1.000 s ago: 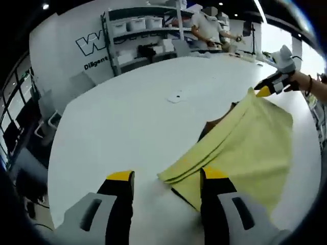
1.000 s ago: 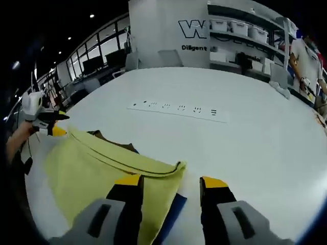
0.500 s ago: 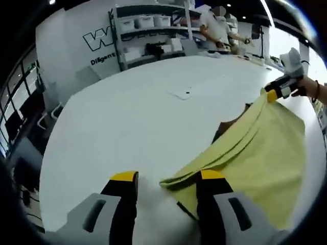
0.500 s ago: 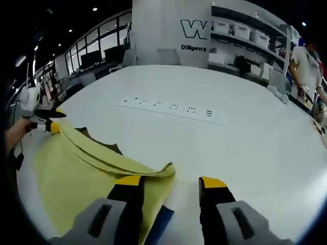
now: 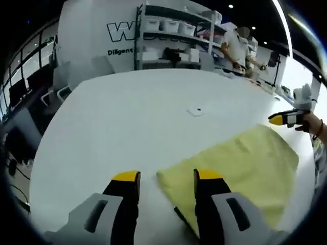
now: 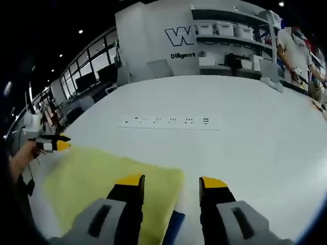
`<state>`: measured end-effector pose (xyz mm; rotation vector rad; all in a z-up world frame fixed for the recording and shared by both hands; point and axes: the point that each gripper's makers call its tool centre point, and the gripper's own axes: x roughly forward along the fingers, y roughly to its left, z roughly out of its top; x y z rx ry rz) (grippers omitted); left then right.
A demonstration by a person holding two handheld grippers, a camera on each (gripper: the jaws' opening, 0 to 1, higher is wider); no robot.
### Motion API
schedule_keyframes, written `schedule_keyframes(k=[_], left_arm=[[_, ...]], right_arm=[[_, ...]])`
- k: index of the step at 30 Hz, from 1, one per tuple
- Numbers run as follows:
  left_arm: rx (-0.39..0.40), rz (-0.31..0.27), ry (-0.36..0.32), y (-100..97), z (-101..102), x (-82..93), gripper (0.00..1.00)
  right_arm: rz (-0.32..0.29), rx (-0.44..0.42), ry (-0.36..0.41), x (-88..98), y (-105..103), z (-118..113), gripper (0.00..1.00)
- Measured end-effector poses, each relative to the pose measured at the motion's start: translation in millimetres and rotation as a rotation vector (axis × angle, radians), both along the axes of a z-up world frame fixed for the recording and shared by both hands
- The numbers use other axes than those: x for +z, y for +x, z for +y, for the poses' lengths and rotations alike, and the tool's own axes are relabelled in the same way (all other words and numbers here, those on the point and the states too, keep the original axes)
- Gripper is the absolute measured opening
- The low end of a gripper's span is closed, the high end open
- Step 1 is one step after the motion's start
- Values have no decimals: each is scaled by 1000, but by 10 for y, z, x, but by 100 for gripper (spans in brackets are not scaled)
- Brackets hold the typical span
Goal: Fold the garment on the visible template until the final outline fits inside the template.
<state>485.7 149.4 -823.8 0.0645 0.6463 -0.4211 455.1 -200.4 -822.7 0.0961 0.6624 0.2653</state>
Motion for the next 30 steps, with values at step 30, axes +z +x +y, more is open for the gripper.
schedule_keyframes(k=[30], left_arm=[[-76, 27, -63, -1244, -105, 160, 48]], right_arm=[[-16, 129, 32, 194, -1027, 393, 50]])
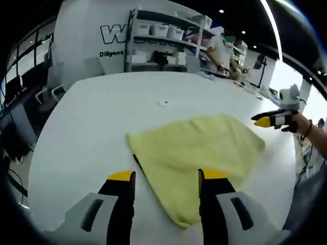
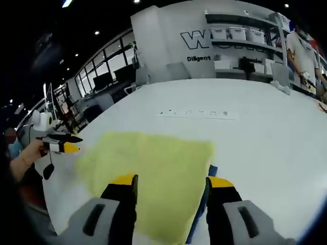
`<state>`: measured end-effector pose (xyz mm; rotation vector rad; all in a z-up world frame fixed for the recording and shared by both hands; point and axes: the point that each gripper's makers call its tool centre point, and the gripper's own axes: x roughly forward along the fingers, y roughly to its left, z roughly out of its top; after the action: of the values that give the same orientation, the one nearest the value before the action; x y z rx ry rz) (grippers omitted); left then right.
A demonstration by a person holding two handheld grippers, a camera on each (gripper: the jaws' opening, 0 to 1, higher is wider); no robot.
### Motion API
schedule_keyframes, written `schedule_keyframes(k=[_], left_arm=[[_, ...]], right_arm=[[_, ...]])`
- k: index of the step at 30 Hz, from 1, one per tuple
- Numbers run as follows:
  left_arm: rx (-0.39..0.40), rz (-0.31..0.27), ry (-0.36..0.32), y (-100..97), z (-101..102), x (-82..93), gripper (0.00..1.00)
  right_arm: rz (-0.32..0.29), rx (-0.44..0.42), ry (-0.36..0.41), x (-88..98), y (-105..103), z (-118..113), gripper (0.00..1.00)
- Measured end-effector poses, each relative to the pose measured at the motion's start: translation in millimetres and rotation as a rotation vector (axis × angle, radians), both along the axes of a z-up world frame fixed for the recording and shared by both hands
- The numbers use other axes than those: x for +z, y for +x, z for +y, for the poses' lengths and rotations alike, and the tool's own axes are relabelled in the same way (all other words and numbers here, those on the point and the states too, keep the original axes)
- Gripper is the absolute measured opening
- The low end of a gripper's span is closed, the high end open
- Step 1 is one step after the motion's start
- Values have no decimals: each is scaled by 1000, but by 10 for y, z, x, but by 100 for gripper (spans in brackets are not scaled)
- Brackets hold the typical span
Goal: Fold the garment on the visible template until the final outline fits inside the template.
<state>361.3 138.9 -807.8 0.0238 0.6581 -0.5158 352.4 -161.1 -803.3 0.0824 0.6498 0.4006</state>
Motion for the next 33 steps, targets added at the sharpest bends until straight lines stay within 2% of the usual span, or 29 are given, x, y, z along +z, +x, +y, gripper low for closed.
schedule_keyframes(k=[8, 18, 24, 33], left_arm=[[7, 27, 5, -212, 37, -93, 44], [63, 74, -36, -463, 59, -219, 38], [59, 92, -16, -526, 63, -298, 33], [68, 126, -50, -624, 40, -375, 22]], right_arm=[[13, 24, -9, -39, -194, 20, 50], [19, 40, -23, -100, -467, 1, 49], [16, 55, -34, -124, -589, 2, 48], [18, 61, -50, -213, -722, -93, 40]])
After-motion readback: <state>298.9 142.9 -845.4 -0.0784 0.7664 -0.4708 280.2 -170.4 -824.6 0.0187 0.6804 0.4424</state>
